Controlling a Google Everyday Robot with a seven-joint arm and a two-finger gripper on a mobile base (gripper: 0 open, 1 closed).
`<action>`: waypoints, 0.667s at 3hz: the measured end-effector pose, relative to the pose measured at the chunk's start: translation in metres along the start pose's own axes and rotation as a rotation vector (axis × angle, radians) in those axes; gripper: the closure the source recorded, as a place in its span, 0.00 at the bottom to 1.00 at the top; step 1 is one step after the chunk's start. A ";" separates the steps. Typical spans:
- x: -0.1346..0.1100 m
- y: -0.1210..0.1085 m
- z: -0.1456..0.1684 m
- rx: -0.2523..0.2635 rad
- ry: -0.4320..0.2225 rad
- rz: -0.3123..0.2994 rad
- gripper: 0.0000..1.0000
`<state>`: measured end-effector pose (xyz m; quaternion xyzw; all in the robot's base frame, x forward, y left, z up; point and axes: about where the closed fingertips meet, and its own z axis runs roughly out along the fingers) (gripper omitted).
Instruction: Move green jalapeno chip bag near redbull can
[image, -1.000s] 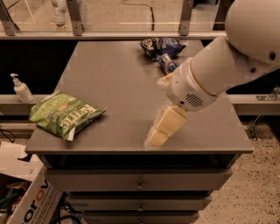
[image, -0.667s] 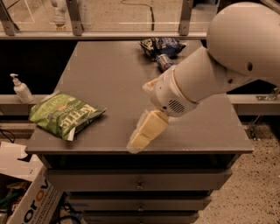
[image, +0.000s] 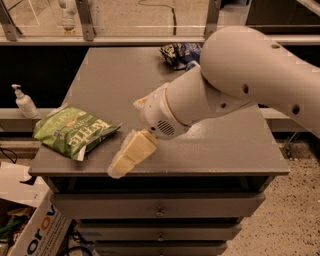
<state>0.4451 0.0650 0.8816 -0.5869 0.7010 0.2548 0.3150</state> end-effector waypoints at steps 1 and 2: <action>-0.003 0.000 0.001 0.003 -0.006 -0.002 0.00; 0.008 0.001 0.009 0.010 -0.053 0.018 0.00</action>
Offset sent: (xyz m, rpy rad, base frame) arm 0.0011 -0.0066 -0.0367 0.1382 0.0067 -0.0559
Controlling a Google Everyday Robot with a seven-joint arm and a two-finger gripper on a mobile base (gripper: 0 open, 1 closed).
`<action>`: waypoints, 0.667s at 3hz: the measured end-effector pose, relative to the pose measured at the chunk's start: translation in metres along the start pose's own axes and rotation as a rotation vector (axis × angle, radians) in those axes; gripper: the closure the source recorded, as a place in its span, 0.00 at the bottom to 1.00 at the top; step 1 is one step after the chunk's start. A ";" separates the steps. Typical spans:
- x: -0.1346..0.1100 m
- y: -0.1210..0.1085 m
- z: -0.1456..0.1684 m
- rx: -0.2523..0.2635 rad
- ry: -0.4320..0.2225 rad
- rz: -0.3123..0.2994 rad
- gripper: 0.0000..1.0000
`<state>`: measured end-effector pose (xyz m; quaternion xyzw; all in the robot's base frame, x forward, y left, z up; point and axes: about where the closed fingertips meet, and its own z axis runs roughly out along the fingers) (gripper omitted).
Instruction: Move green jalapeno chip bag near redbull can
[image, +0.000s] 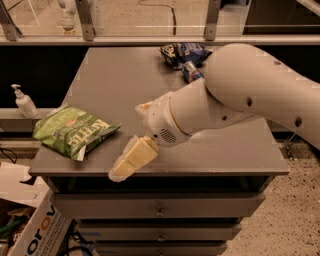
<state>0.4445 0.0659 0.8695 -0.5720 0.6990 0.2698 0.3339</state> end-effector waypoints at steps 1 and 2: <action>0.007 -0.011 0.018 0.017 -0.074 0.020 0.00; -0.003 -0.024 0.039 0.037 -0.134 0.014 0.00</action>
Offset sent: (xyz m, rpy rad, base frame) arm 0.0542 0.0454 -0.0304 0.2016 -0.0700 -0.0605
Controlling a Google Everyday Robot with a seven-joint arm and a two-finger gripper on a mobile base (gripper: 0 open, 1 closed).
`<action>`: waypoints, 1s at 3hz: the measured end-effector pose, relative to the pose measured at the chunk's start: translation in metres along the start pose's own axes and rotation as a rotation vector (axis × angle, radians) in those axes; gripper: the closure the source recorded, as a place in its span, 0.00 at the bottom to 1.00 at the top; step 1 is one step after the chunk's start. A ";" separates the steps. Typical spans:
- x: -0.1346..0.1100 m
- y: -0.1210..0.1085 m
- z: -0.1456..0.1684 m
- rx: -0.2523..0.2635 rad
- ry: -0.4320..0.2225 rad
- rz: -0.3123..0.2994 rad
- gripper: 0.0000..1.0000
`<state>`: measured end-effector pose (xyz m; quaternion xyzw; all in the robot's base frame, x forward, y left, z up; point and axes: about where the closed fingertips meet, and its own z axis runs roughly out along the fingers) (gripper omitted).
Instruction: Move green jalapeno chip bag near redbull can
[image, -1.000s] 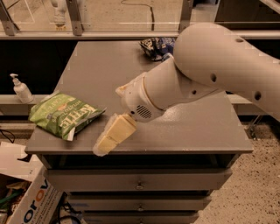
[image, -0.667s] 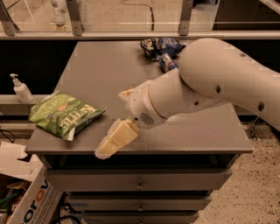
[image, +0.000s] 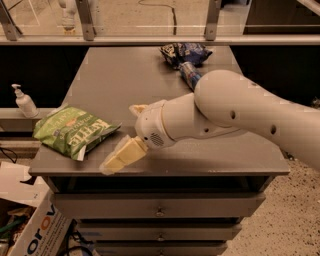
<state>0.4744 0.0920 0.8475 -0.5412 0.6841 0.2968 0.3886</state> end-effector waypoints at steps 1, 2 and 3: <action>-0.015 -0.007 0.023 0.003 -0.050 -0.007 0.00; -0.030 -0.002 0.046 -0.010 -0.074 -0.037 0.00; -0.038 0.006 0.067 -0.030 -0.086 -0.048 0.00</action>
Offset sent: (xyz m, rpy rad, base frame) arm 0.0195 0.0865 0.0012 0.0939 -0.0678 0.0599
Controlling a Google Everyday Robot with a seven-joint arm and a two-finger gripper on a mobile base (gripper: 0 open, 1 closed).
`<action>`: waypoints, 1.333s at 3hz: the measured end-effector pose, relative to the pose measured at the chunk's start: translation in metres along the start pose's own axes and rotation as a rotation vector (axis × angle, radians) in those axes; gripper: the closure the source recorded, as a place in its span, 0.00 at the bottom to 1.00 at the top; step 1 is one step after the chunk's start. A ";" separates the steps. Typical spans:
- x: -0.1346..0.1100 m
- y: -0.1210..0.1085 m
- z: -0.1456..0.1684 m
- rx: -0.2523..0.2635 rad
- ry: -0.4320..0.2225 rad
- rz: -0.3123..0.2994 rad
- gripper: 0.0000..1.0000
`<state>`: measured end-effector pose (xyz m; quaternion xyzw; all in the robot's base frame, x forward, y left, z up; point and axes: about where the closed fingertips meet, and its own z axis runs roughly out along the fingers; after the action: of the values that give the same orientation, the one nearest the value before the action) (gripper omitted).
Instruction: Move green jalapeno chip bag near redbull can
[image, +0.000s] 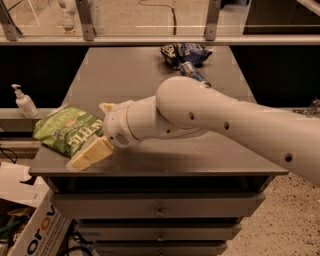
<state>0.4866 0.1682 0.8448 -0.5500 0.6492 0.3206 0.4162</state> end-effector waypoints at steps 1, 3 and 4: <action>-0.003 0.008 0.013 -0.014 -0.010 -0.005 0.16; 0.003 0.011 0.011 -0.005 -0.021 0.006 0.63; 0.008 0.009 0.005 0.009 -0.021 0.015 0.86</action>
Offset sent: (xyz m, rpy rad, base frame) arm -0.0082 0.0130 -0.0119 0.0262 0.0045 0.0046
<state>0.4787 0.1707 0.8351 -0.5398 0.6503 0.3265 0.4233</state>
